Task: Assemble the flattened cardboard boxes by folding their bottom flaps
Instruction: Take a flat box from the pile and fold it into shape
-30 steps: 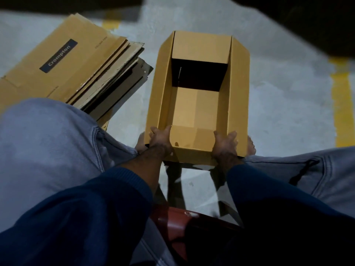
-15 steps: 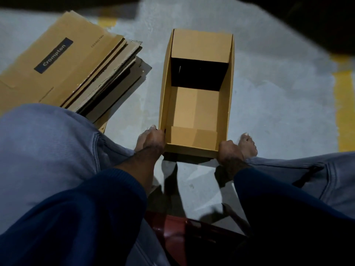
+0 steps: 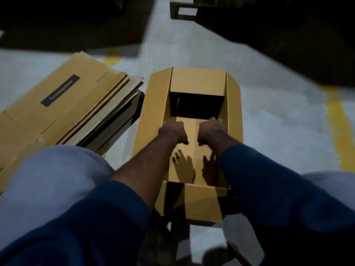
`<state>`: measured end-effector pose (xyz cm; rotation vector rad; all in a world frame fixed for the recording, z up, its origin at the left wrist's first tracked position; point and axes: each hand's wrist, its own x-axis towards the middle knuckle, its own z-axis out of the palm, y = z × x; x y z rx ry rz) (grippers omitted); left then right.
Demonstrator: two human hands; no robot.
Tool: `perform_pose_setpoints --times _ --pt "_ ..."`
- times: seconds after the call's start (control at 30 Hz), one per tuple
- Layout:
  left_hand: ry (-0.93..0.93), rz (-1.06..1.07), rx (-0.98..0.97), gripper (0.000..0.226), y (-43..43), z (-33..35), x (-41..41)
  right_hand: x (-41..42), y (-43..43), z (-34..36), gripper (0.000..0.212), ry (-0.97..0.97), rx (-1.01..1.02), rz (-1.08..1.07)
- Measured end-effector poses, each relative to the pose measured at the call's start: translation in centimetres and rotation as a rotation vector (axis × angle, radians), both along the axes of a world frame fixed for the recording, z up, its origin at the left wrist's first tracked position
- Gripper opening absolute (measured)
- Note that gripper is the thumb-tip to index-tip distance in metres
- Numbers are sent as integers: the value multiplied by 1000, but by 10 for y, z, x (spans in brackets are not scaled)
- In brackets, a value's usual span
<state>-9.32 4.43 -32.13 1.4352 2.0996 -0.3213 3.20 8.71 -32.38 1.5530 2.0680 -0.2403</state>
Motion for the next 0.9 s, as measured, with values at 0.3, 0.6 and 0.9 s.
perform_pose_setpoints --times 0.3,0.6,0.9 --pt "245 -241 384 47 139 0 -46 -15 152 6 43 89 393 389" --pt "132 -373 556 47 205 -31 -49 -10 203 -67 86 103 221 400" --pt "117 -454 913 41 219 -13 -46 9 240 -23 33 413 659 434"
